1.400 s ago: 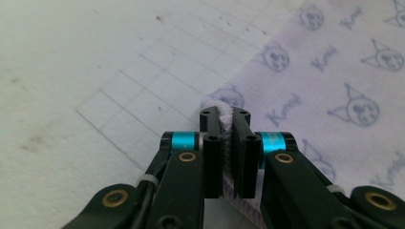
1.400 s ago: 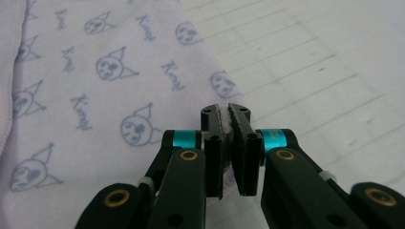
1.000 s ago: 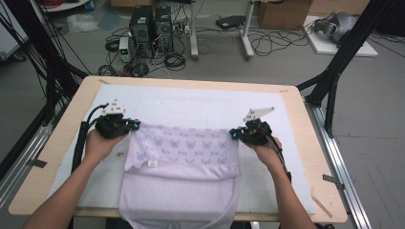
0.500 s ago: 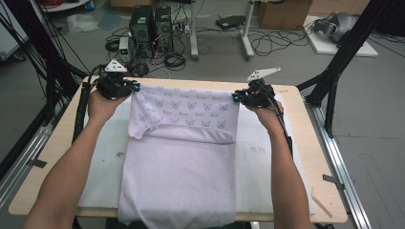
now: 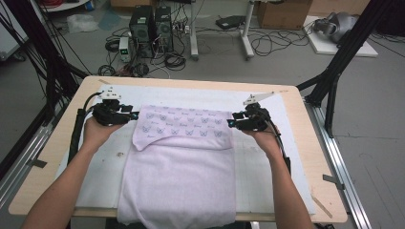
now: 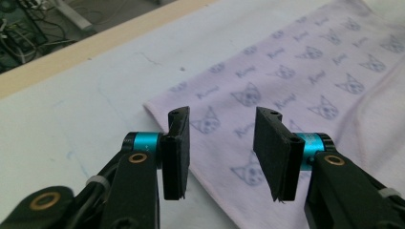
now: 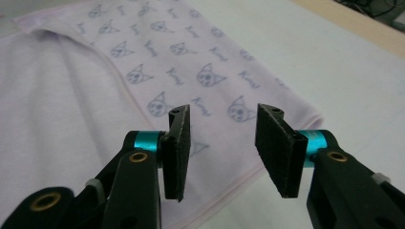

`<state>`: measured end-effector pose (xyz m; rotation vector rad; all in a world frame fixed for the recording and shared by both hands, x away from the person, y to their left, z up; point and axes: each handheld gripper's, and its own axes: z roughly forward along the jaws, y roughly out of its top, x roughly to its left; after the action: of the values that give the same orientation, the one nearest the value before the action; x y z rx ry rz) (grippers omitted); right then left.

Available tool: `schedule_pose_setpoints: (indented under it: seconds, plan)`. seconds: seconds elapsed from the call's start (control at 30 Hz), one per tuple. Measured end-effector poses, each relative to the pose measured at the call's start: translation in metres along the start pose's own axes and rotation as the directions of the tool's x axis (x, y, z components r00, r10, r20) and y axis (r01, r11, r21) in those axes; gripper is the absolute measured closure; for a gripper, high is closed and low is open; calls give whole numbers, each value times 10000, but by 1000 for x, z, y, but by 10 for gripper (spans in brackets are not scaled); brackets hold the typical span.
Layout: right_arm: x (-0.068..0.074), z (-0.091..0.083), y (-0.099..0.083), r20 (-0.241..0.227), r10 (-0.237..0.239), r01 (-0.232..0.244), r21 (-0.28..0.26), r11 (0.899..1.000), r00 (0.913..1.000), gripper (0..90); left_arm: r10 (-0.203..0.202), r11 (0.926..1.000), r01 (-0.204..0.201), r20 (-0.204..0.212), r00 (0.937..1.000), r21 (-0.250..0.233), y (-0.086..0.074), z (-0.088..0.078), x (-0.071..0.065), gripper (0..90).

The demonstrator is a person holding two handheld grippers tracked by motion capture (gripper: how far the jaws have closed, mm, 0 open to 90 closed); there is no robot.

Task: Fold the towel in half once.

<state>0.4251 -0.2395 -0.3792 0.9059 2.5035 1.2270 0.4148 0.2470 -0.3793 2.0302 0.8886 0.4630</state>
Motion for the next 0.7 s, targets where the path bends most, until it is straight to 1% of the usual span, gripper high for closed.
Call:
schedule_pose_setpoints:
  seconds: [0.07,0.1,0.17,0.23,0.3,0.37,0.47,0.53,0.6,0.67,0.7]
  plan:
    - [5,1,-7,-103,-41,41,-14,10000,9999,555,38,10000,-37,239,9997,-33,-5,-1,-7,562]
    - [8,1,-9,-145,-54,54,-8,10000,9999,552,117,9999,-121,387,9992,99,-7,-1,-9,559]
    - [13,1,-14,-252,-35,34,-34,10000,9997,545,195,9998,-196,526,9984,3,-13,-2,-16,548]
    - [18,1,-19,-341,-126,122,-99,9999,9993,542,347,9993,-353,703,9969,80,-18,-4,-22,545]
    - [23,2,-22,-449,-119,117,-32,9999,9989,532,369,9993,-377,861,9956,75,-24,-6,-27,536]
    - [29,4,-25,-491,-210,214,92,9997,9986,524,423,9990,-434,998,9941,94,-30,-8,-34,532]
    - [36,4,-28,-620,-292,296,53,9995,9976,513,443,9988,-465,1312,9904,141,-39,-11,-42,507]
    - [40,3,-31,-729,-269,264,-70,9996,9970,510,529,9984,-556,1479,9876,142,-44,-13,-48,500]
    - [43,3,-34,-721,-331,333,6,9994,9968,504,640,9976,-674,1592,9852,163,-49,-14,-53,492]
    - [43,2,-38,-720,-287,284,-59,9996,9970,502,621,9976,-663,1647,9844,197,-53,-14,-57,449]
    - [43,3,-40,-718,-226,227,-3,9997,9972,496,616,9975,-666,1723,9831,234,-55,-13,-58,427]
